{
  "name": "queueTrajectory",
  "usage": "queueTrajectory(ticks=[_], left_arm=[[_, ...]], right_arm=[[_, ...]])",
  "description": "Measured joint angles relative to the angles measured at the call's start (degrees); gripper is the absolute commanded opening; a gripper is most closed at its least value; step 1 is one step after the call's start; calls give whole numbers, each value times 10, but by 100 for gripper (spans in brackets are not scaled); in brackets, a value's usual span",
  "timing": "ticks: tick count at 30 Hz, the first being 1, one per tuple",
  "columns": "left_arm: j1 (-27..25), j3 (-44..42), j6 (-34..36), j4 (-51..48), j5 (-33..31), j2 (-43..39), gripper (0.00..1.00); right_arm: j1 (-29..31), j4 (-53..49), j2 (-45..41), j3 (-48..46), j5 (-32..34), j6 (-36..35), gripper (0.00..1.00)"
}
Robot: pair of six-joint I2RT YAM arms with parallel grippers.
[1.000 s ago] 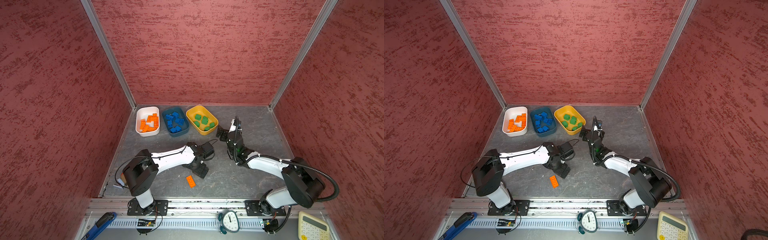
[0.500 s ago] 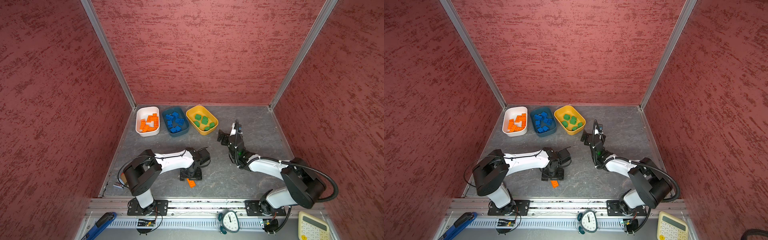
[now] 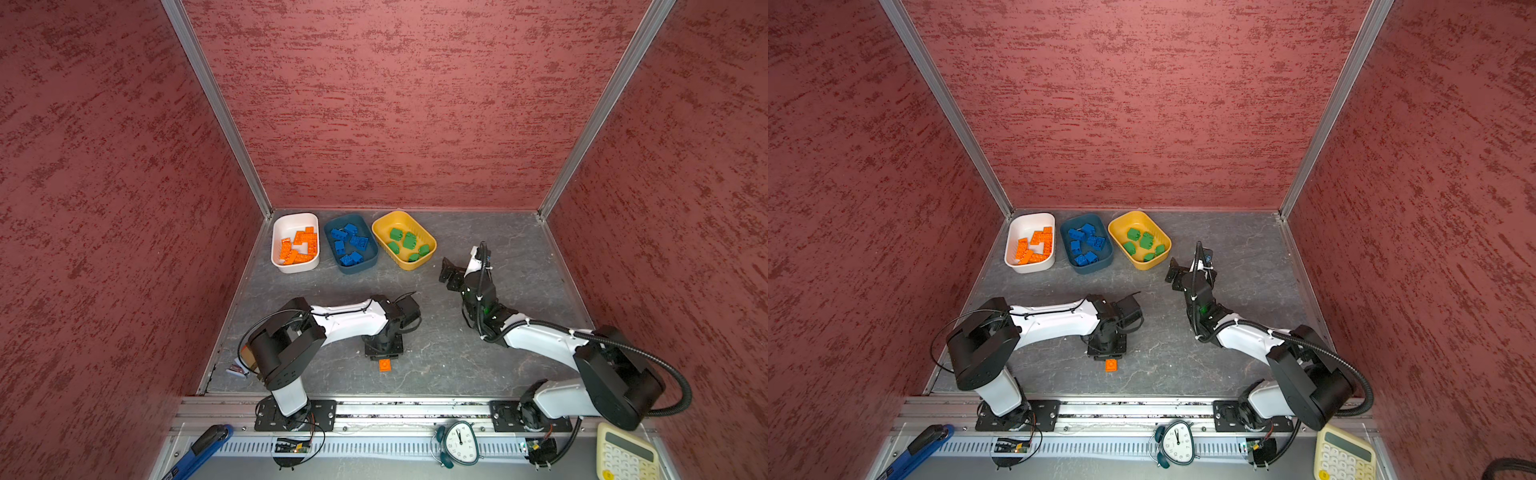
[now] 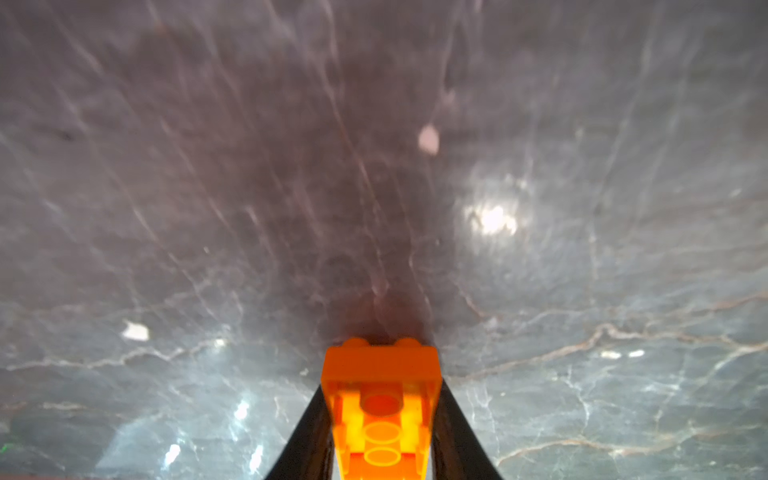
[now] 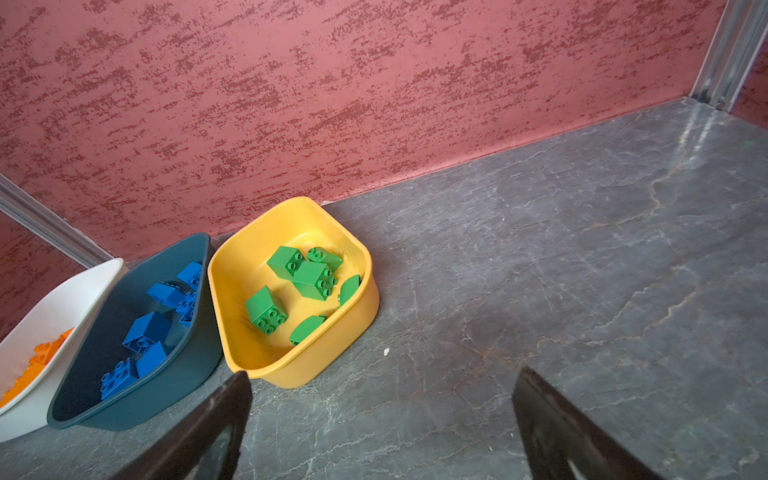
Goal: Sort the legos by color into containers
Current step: 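Grasp the last orange brick with left gripper and lift, then carry orange brick into white bin and open left gripper while right arm retracts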
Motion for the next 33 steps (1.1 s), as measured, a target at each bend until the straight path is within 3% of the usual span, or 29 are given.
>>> queueTrajectory(ticks=[6, 13, 19, 23, 30, 32, 33], left_arm=[[74, -5, 24, 30, -53, -56, 24], [251, 27, 97, 77, -126, -134, 24], [402, 59, 161, 159, -155, -147, 25], [476, 88, 196, 203, -155, -113, 26], [554, 181, 240, 240, -150, 30, 26], [571, 211, 247, 241, -146, 67, 29], [579, 230, 250, 240, -140, 86, 36]], right_arm=[[-3, -44, 0, 30, 0, 2, 99], [-6, -67, 5, 63, 5, 12, 99], [-11, -81, 15, 71, 14, 22, 99], [-11, -85, 16, 77, 19, 30, 99], [-14, -86, 16, 78, 34, 35, 99], [-15, -89, 16, 78, 38, 36, 99], [-15, -90, 16, 78, 39, 36, 99]])
